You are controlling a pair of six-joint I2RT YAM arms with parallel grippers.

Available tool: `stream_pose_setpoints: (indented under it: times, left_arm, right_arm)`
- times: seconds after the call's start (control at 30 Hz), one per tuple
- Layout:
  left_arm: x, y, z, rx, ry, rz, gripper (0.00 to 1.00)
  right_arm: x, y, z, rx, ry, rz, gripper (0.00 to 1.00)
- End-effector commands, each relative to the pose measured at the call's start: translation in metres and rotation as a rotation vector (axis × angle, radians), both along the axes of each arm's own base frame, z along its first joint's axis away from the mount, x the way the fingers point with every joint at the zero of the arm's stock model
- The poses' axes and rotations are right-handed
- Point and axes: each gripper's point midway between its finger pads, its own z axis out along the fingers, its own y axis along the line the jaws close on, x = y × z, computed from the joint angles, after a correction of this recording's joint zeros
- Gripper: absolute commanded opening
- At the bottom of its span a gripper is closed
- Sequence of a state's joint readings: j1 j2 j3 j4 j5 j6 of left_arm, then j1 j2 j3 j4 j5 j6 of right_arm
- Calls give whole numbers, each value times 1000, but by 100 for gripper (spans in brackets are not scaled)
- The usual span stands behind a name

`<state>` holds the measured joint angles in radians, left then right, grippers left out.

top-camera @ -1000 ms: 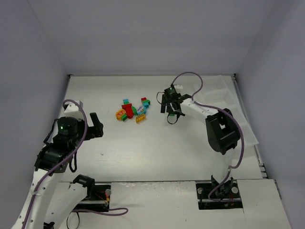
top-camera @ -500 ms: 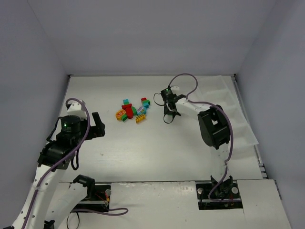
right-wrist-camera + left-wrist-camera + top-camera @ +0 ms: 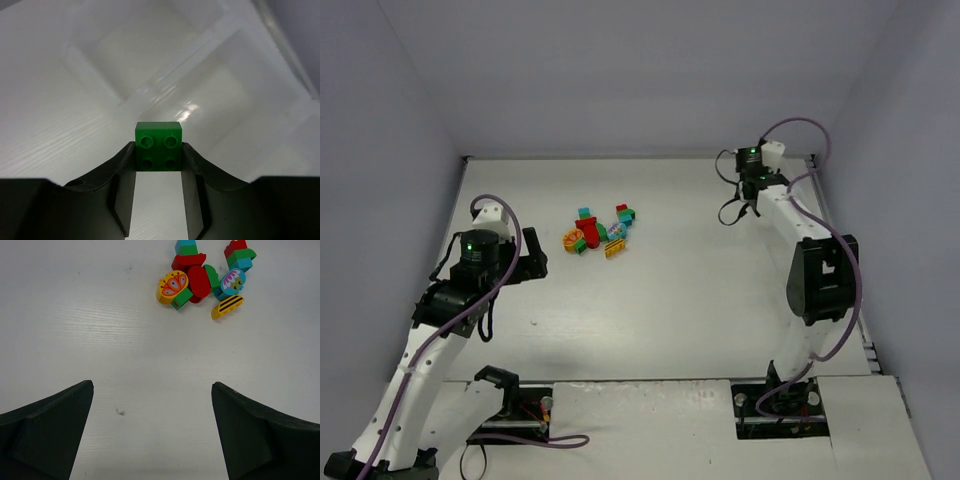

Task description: Sort the legos into containers by color

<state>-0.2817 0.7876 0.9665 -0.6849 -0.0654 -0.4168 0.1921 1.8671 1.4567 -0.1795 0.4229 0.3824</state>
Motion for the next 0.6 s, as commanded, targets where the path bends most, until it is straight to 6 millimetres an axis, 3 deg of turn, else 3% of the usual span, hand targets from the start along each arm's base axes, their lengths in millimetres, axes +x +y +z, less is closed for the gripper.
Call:
stream_pose_setpoints:
  times: [0.0,0.13,0.17,0.2,0.23,0.33,0.37,0.43,0.57]
  left_arm:
    - [14,-8,19,-35,-83,-15,97]
    - [14,-5,18,-26,-82,-4,97]
    - [13,-4,17,-18,-79,-4,97]
    - [13,-4,16,-14,-78,-5,97]
    - [13,-3,16,-12,-77,-2,97]
    - [13,-3,15,-9,-74,-1,97]
    - [13,-3,15,-7,-74,-1,97]
    - [14,-3,12,-6,-68,-4,97]
    - [15,-6,8,-10,-58,-12,97]
  right_arm:
    - [1,-42,32,-48,-70,-101,2]
    - [5,-71,27,-24,-63,-153,8]
    - [8,-81,22,4,-56,-161,15]
    - [8,-80,21,11,-54,-153,15]
    - [9,-84,19,16,-49,-158,26]
    - [10,-85,15,8,-33,-137,43]
    - [9,-85,16,6,-33,-132,56]
    - [8,-83,17,10,-30,-111,70]
    - [5,-74,27,23,-39,-58,77]
